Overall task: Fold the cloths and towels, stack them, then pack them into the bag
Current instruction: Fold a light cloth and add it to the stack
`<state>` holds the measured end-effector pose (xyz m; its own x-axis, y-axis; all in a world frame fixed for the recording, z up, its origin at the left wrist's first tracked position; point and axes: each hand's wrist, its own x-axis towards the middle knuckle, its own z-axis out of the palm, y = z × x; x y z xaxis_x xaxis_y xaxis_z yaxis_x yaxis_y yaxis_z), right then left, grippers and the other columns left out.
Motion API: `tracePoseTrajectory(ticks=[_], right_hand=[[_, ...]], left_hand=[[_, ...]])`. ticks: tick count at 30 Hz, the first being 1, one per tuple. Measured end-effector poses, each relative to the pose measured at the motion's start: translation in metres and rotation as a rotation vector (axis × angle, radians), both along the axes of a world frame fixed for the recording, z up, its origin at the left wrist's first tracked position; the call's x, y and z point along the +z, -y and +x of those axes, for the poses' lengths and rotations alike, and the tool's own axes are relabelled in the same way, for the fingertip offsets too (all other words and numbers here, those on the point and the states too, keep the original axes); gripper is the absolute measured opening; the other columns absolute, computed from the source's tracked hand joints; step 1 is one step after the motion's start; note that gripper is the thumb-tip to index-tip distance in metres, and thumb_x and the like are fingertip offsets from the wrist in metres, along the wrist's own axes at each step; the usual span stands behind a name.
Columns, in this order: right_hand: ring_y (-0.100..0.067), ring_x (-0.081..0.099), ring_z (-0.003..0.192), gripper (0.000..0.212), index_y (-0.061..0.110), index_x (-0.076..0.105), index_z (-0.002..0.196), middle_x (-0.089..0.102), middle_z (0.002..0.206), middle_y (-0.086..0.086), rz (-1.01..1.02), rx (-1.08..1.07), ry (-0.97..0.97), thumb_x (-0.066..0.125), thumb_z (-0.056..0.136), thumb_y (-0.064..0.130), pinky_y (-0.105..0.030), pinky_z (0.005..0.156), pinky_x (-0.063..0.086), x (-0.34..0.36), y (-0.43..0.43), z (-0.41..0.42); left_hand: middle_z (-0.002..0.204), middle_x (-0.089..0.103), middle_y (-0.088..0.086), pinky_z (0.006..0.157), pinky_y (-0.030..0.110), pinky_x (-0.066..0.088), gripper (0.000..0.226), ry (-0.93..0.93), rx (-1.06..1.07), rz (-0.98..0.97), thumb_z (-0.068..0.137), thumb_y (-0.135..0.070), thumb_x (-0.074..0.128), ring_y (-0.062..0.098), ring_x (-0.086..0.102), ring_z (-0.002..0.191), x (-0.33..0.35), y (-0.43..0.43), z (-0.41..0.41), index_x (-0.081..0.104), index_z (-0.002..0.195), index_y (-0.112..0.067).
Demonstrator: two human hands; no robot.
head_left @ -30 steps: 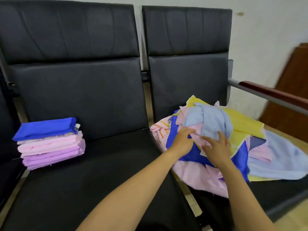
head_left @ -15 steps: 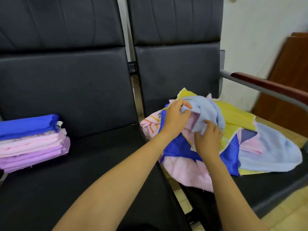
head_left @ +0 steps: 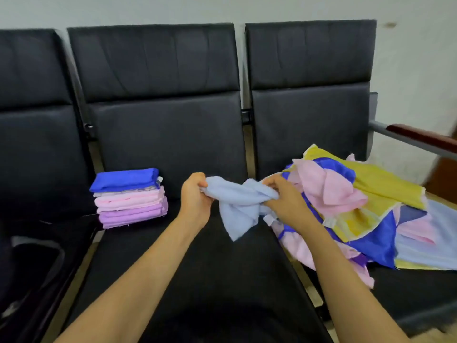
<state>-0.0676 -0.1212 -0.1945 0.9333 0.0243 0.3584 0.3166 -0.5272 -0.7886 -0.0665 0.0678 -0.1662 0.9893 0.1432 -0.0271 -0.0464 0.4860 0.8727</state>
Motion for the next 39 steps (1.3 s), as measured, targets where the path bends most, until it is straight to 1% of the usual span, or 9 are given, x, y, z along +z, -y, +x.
tracePoseTrajectory(ticks=[5,10,13,16,19,23,28,34,39], right_hand=[[-0.027,0.063,0.094,0.012,0.01,0.065,0.096,0.066,0.096,-0.009,-0.319,0.34,-0.325,0.058,0.093,0.019,-0.033,0.083,0.048,-0.012,-0.052,-0.012],[-0.015,0.06,0.1,0.032,0.03,0.072,0.097,0.066,0.106,0.008,-0.263,0.484,-0.376,0.043,0.099,0.017,-0.028,0.087,0.049,-0.006,-0.086,-0.031],[-0.012,0.06,0.102,0.026,0.032,0.068,0.105,0.065,0.107,0.009,-0.042,0.421,-0.388,0.043,0.1,0.024,-0.028,0.087,0.05,-0.002,-0.108,-0.039],[-0.011,0.06,0.105,0.023,0.03,0.065,0.111,0.065,0.113,0.007,-0.038,0.48,-0.37,0.044,0.1,0.027,-0.029,0.092,0.049,-0.004,-0.131,-0.047],[-0.019,0.061,0.102,0.017,0.016,0.064,0.105,0.065,0.107,-0.004,0.034,0.539,-0.377,0.051,0.098,0.023,-0.033,0.093,0.048,0.001,-0.143,-0.057],[-0.023,0.065,0.095,0.028,0.011,0.07,0.101,0.069,0.1,-0.008,0.257,0.632,-0.409,0.056,0.091,0.034,-0.033,0.086,0.052,0.011,-0.136,-0.063],[-0.012,0.068,0.088,0.018,0.021,0.07,0.105,0.072,0.097,0.003,0.147,0.499,-0.368,0.064,0.089,0.028,-0.023,0.073,0.054,0.015,-0.118,-0.057],[-0.014,0.064,0.092,0.016,0.018,0.066,0.102,0.066,0.1,-0.001,-0.235,0.405,-0.49,0.067,0.087,0.023,-0.023,0.075,0.052,0.006,-0.093,-0.048],[-0.016,0.06,0.091,0.003,0.02,0.065,0.093,0.065,0.096,-0.003,-0.226,0.232,-0.459,0.063,0.091,0.02,-0.021,0.071,0.047,-0.005,-0.082,-0.044]], left_hand=[[0.081,0.05,0.006,0.064,0.028,0.047,0.022,-0.187,0.247,0.15,0.08,0.005,0.033,0.019,0.054,0.078,-0.033,-0.097,-0.03,0.043,0.067,-0.01],[0.085,0.056,0.016,0.064,0.031,0.052,0.014,-0.529,0.079,0.881,0.083,0.005,0.045,0.023,0.055,0.073,-0.075,-0.156,-0.06,0.052,0.073,-0.003],[0.132,0.041,0.004,0.103,0.034,0.039,0.028,-0.435,-0.143,1.252,0.079,-0.015,0.069,0.022,0.037,0.126,-0.093,-0.167,-0.08,0.062,0.104,-0.025],[0.148,0.023,-0.018,0.114,0.033,0.024,0.064,-0.088,-0.284,1.086,0.074,-0.045,0.078,0.003,0.017,0.139,-0.083,-0.158,-0.091,0.046,0.129,-0.046],[0.142,0.038,-0.028,0.109,0.025,0.031,0.061,0.14,-0.292,0.932,0.079,-0.04,0.075,-0.01,0.032,0.132,-0.072,-0.147,-0.094,0.043,0.13,-0.051],[0.114,0.066,-0.01,0.093,0.033,0.049,0.036,0.153,-0.369,0.798,0.077,-0.034,0.077,0.008,0.06,0.109,-0.071,-0.148,-0.09,0.064,0.111,-0.028],[0.066,0.051,-0.002,0.059,0.024,0.039,0.031,0.109,-0.133,0.675,0.077,-0.024,0.079,0.011,0.048,0.064,-0.059,-0.165,-0.087,0.05,0.068,-0.019],[0.079,0.065,-0.005,0.071,0.023,0.042,0.012,-0.041,-0.248,1.205,0.08,-0.029,0.075,0.008,0.058,0.075,-0.067,-0.198,-0.088,0.067,0.082,-0.02],[0.069,0.055,-0.001,0.06,0.023,0.036,0.021,-0.14,0.064,1.129,0.084,-0.028,0.072,0.011,0.049,0.064,-0.078,-0.211,-0.089,0.066,0.08,-0.009]])
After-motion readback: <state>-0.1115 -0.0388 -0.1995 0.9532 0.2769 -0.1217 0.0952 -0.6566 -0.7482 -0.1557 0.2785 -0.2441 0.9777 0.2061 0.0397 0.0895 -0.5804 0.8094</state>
